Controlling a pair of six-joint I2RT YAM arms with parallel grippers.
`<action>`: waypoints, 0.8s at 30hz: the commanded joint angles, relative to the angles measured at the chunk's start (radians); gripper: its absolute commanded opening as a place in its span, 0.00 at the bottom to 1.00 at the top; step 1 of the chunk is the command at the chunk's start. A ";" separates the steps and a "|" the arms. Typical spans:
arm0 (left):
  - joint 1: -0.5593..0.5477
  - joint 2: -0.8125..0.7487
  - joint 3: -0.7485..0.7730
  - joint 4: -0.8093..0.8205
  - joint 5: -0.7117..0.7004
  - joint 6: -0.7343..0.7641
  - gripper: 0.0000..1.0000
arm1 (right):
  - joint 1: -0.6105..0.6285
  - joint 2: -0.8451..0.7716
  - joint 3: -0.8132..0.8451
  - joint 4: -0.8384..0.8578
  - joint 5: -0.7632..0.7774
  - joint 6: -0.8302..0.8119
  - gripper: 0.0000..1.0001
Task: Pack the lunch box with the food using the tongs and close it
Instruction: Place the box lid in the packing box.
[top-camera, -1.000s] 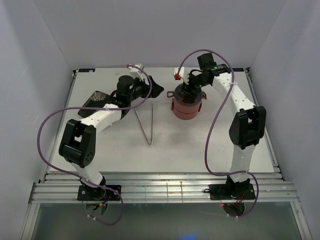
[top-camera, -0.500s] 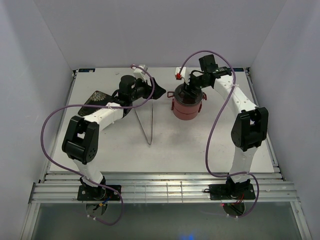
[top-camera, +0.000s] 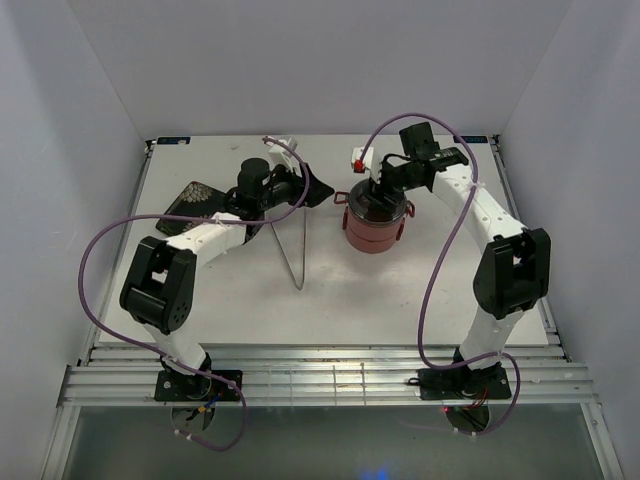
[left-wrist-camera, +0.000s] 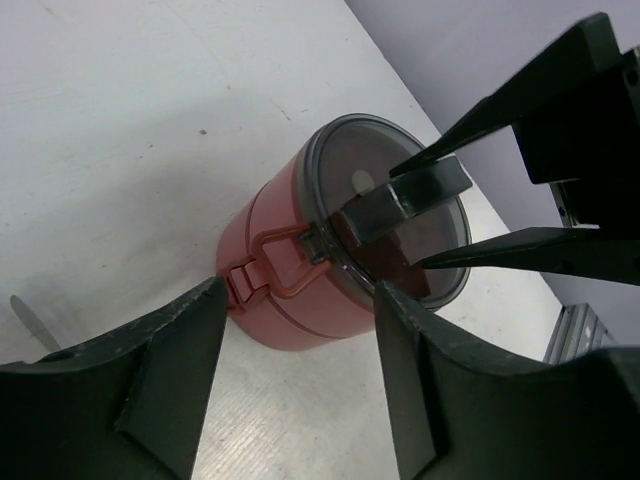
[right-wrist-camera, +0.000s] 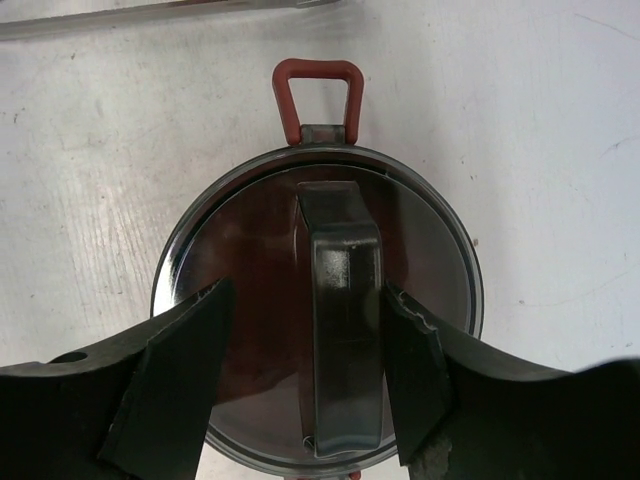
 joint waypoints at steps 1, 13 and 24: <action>-0.013 -0.028 0.031 0.041 0.054 -0.007 0.69 | 0.012 -0.030 -0.038 -0.054 0.004 0.052 0.66; -0.015 -0.007 0.060 0.040 0.086 -0.017 0.47 | -0.003 -0.312 -0.216 0.436 0.036 0.424 0.68; -0.015 0.018 0.089 0.035 0.100 -0.019 0.47 | -0.017 -0.329 -0.280 0.512 0.419 0.802 0.58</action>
